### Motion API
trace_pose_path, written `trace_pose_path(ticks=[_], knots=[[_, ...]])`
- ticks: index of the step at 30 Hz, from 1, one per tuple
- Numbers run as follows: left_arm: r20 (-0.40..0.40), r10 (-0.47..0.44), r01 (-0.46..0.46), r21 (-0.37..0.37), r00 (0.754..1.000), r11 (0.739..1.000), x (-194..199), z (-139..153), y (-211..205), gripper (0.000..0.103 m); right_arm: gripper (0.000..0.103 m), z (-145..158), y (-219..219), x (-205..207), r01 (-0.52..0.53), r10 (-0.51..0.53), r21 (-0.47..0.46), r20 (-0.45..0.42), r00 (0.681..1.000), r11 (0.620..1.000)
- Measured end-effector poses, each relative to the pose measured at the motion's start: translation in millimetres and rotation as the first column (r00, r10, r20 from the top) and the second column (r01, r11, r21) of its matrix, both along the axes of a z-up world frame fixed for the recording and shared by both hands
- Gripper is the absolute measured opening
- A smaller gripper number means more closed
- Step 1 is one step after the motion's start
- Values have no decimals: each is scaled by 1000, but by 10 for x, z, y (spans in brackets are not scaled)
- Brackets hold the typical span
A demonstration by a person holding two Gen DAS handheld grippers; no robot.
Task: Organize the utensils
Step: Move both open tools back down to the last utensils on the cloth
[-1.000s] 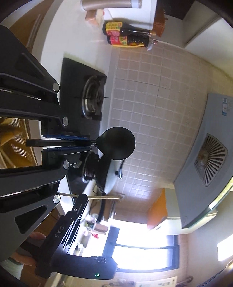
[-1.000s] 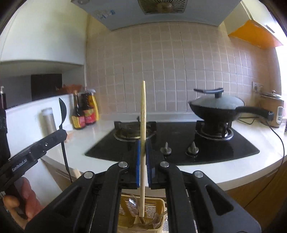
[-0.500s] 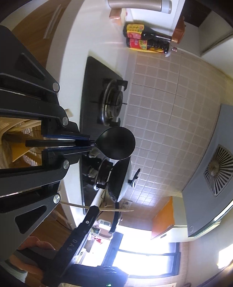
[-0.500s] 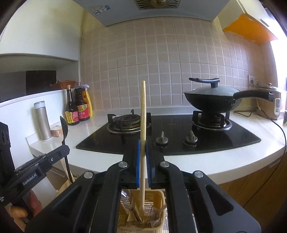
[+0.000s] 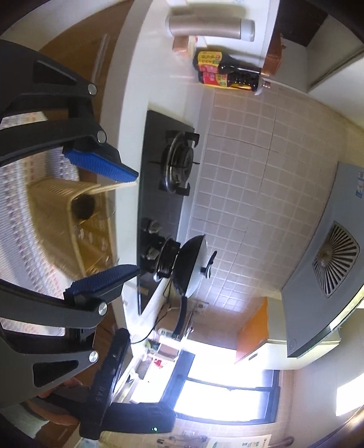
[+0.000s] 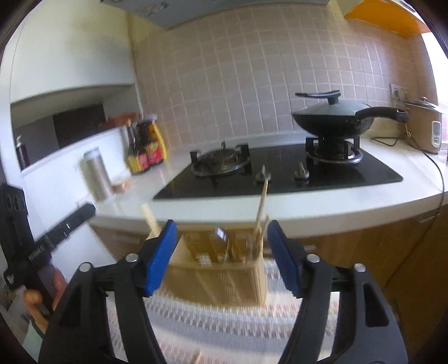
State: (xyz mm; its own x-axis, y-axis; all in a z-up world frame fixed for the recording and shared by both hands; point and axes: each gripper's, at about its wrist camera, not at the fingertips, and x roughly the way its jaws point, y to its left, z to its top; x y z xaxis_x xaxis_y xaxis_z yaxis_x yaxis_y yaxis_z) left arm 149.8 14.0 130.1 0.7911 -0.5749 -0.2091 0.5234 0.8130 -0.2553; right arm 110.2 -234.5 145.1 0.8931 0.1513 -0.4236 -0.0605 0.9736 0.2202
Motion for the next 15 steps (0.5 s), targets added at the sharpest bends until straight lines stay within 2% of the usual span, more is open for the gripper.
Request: trace_pose_path(ticks=[4, 6, 8, 13, 15], knots=[[-73, -15, 21, 86, 997, 996, -299, 139, -43, 61, 64, 7, 30, -216, -9, 7, -15, -156, 988, 1000], [-119, -18, 32, 122, 993, 992, -407, 141, -79, 61, 64, -70, 25, -300, -13, 11, -8, -245, 969, 1000], [-196, -27, 56, 143, 980, 988, -491, 81, -115, 61, 64, -225, 31, -348, -32, 34, 10, -355, 934, 999], [-357, -45, 119, 188, 933, 975, -630, -307, -191, 61, 63, -737, 86, -503, -80, 92, 45, -525, 846, 996], [-411, -42, 136, 204, 911, 969, -675, -545, -229, 60, 54, -975, 169, -600, -111, 121, 52, -563, 818, 992]])
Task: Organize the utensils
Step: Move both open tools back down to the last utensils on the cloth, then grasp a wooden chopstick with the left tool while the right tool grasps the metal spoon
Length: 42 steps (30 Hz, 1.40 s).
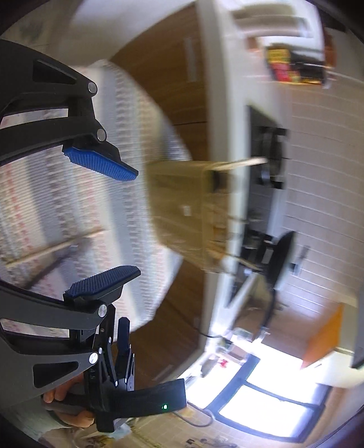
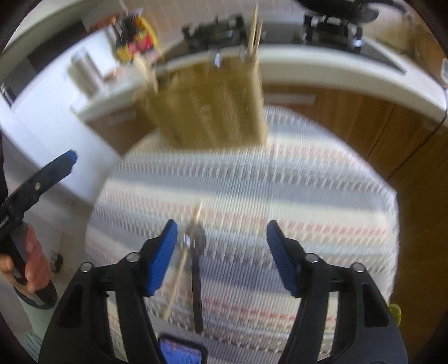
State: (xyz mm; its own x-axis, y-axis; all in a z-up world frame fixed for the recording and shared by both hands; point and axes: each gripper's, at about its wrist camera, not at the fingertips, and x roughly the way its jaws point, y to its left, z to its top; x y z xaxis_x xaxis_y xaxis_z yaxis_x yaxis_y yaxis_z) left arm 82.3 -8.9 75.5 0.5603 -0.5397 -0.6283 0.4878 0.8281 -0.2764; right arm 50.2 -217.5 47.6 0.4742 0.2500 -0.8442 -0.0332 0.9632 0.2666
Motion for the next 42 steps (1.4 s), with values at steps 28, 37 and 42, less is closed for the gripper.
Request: trace_pose_path(ticks=[28, 37, 42], knots=[[-255, -67, 111, 164, 965, 980, -164, -1321, -750, 33, 10, -899, 506, -609, -48, 53, -197, 18, 998, 979], [-143, -61, 119, 442, 988, 889, -225, -1373, -1351, 27, 10, -805, -21, -471, 69, -68, -124, 15, 998, 990], [-138, -48, 104, 432, 989, 896, -190, -1369, -1381, 4, 10, -816, -106, -421, 67, -66, -120, 11, 998, 991]])
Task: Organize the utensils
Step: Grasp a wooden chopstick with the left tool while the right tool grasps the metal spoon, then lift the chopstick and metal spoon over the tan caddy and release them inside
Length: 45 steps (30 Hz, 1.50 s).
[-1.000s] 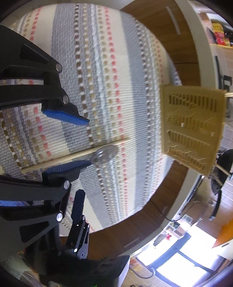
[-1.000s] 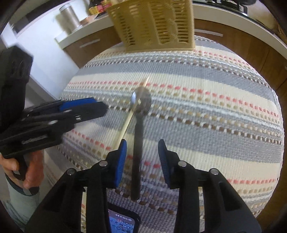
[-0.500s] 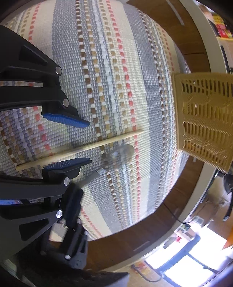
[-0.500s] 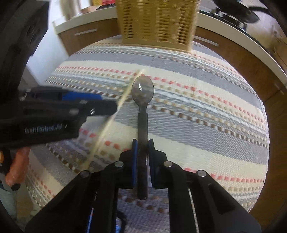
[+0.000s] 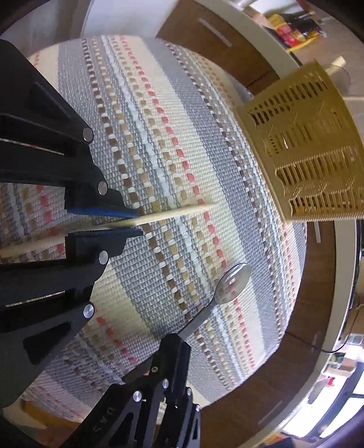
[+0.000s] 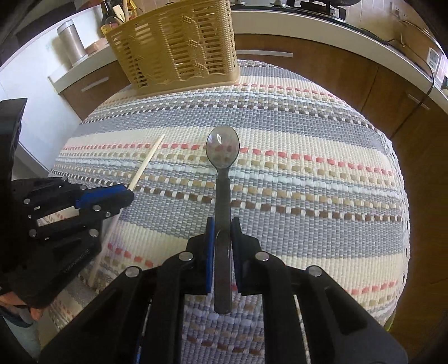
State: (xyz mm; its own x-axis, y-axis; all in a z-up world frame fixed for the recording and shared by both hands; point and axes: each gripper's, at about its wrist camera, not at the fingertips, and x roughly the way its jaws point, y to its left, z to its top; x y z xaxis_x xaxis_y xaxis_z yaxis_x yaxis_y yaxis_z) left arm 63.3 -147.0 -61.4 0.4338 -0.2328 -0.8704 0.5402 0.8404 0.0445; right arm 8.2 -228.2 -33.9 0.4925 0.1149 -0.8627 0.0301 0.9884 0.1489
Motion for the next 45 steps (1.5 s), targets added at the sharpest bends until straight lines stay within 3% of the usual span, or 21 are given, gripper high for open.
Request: trace_pose_path(ticks=[7, 11, 12, 18, 21, 27, 30, 32, 33, 35, 38, 41, 45], knots=[[42, 85, -80, -108, 996, 991, 83, 164, 446, 4, 15, 6, -144, 57, 22, -20, 90, -17, 1000, 996], [-12, 111, -112, -144, 994, 983, 272, 166, 725, 4, 41, 100, -189, 168, 24, -23, 91, -19, 1000, 996], [-22, 105, -107, -153, 994, 982, 309, 160, 764, 5, 43, 127, -181, 220, 15, -13, 84, -20, 1000, 996], [-72, 94, -103, -135, 993, 986, 554, 51, 837, 7, 39, 61, -20, 533, -38, 39, 8, -146, 989, 999], [-105, 77, -91, -142, 991, 986, 627, 62, 841, 25, 39, 42, 52, 627, -71, 72, 11, -200, 977, 997], [-222, 2, -20, -77, 975, 997, 857, 69, 741, 26, 33, 27, 27, 838, -76, 78, 20, -311, 947, 997], [-263, -5, -5, -37, 965, 999, 962, 72, 668, 26, 28, 25, 93, 925, -95, 82, -21, -354, 932, 995], [-263, -11, 18, 24, 965, 1000, 998, 69, 564, 23, 19, 21, 151, 979, -100, 74, -51, -377, 923, 994], [-252, -6, 19, 49, 968, 999, 984, 69, 537, 14, 10, 19, 190, 998, -106, 71, -72, -384, 921, 992], [-201, 8, 16, 117, 980, 993, 955, 64, 471, 4, 10, 18, 240, 1035, -119, 78, -81, -395, 915, 990], [-183, 21, -11, 55, 983, 998, 908, 88, 506, 4, 10, 27, 267, 1006, -124, 87, -75, -376, 922, 989], [-135, 19, -26, -50, 991, 998, 831, 255, 666, 4, 10, 205, 226, 944, -112, 104, -10, -314, 944, 994], [7, 42, -40, -215, 999, 976, 725, 812, 972, 4, 10, 636, 133, 876, -120, 126, 43, -186, 974, 992]])
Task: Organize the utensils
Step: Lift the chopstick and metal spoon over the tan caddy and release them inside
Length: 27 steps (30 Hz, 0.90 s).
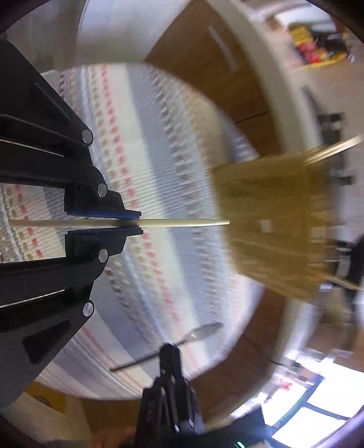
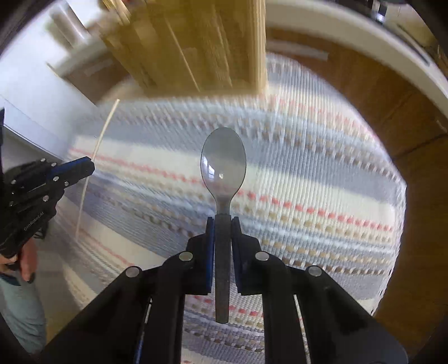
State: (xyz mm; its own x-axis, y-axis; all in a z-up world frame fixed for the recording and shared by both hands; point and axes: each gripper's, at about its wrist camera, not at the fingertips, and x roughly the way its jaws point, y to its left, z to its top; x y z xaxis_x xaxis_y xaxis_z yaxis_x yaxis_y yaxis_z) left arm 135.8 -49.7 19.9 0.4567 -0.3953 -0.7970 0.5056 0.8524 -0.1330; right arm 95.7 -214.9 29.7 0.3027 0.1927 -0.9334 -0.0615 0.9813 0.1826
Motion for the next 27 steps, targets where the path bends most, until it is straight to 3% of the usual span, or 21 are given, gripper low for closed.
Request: trace_pose_path(ticks=[3, 6, 9, 13, 20, 27], knots=[[104, 31, -21, -97, 994, 995, -71, 443, 172, 4, 10, 418, -31, -21, -9, 5, 31, 129, 992, 999], [230, 77, -28, -210, 970, 977, -73, 936, 280, 4, 10, 862, -55, -25, -17, 4, 45, 273, 962, 999], [313, 125, -31, -289, 941, 957, 65, 1267, 302, 4, 10, 1196, -76, 38, -20, -2, 51, 399, 917, 999], [355, 185, -45, -367, 916, 929, 226, 1542, 263, 4, 10, 1491, -49, 159, -15, -3, 30, 525, 851, 999], [387, 265, -76, -439, 883, 895, 693, 1596, 252, 4, 10, 1729, -97, 542, 108, -79, 2, 694, 716, 994], [439, 310, -70, -482, 843, 873, 974, 1404, 150, 4, 10, 1558, -286, 943, 206, -197, 79, 732, 653, 975]])
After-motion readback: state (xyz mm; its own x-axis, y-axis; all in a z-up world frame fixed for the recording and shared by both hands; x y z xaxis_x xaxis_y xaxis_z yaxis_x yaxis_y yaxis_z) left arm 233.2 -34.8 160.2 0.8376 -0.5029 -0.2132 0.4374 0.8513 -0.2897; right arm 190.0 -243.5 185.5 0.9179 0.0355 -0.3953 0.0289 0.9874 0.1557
